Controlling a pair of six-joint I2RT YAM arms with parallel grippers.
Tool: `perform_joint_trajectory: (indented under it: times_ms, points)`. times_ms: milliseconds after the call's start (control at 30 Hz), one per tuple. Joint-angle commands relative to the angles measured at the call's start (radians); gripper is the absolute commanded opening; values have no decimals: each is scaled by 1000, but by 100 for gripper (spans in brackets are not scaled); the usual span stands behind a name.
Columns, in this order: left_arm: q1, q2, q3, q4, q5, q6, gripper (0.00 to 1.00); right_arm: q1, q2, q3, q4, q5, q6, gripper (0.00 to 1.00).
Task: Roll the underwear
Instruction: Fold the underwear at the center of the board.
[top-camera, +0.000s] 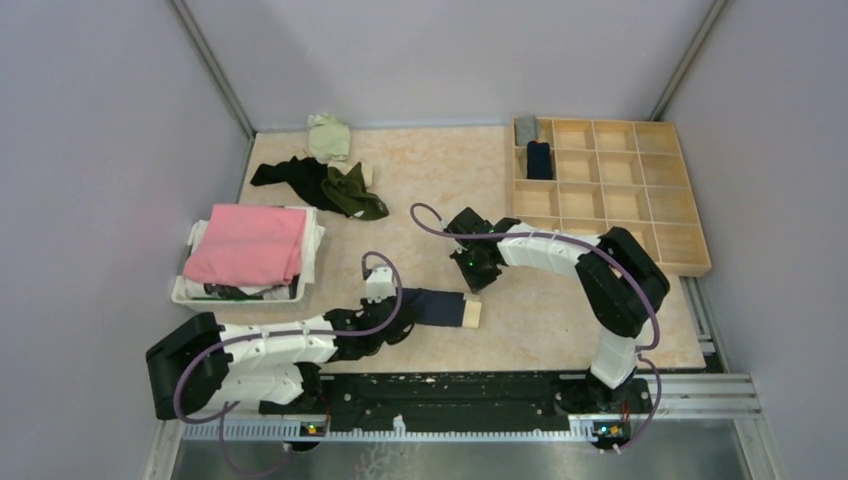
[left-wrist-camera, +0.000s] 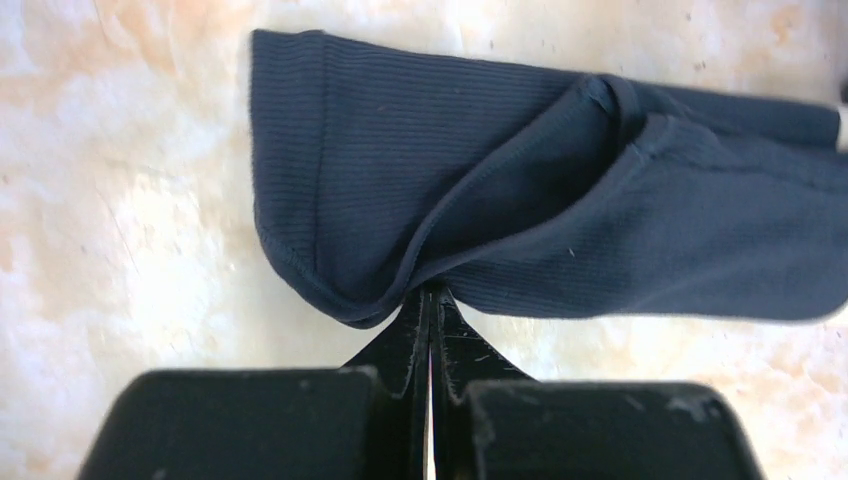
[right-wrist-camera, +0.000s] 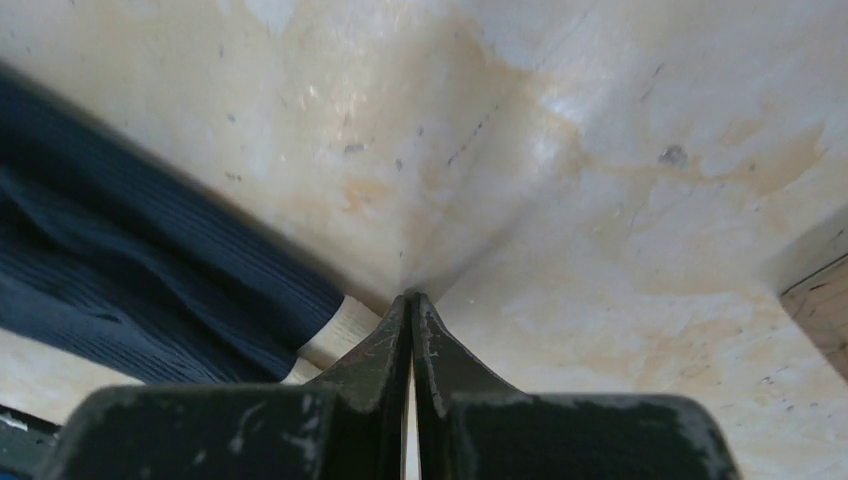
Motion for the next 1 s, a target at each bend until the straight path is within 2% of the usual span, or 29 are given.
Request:
perform_joint_trajectory:
  times_ms: [0, 267, 500, 633, 733, 833, 967]
  points:
    - [90, 46, 21, 173, 60, 241, 0, 26, -26, -118, -38, -60, 38, 0]
    - [180, 259, 150, 404, 140, 453, 0, 104, -114, -227, 25, -106, 145, 0]
    - [222, 400, 268, 495, 199, 560, 0, 129, -222, -341, 121, -121, 264, 0]
    - [238, 421, 310, 484, 208, 579, 0, 127, -309, -373, 112, 40, 328, 1]
    - [240, 378, 304, 465, 202, 572, 0, 128, -408, -401, 98, 173, 383, 8]
    - [242, 309, 283, 436, 189, 551, 0, 124, -522, -444, 121, 219, 416, 30]
    - [242, 191, 238, 383, 172, 514, 0, 120, -654, -495, 182, 173, 426, 52]
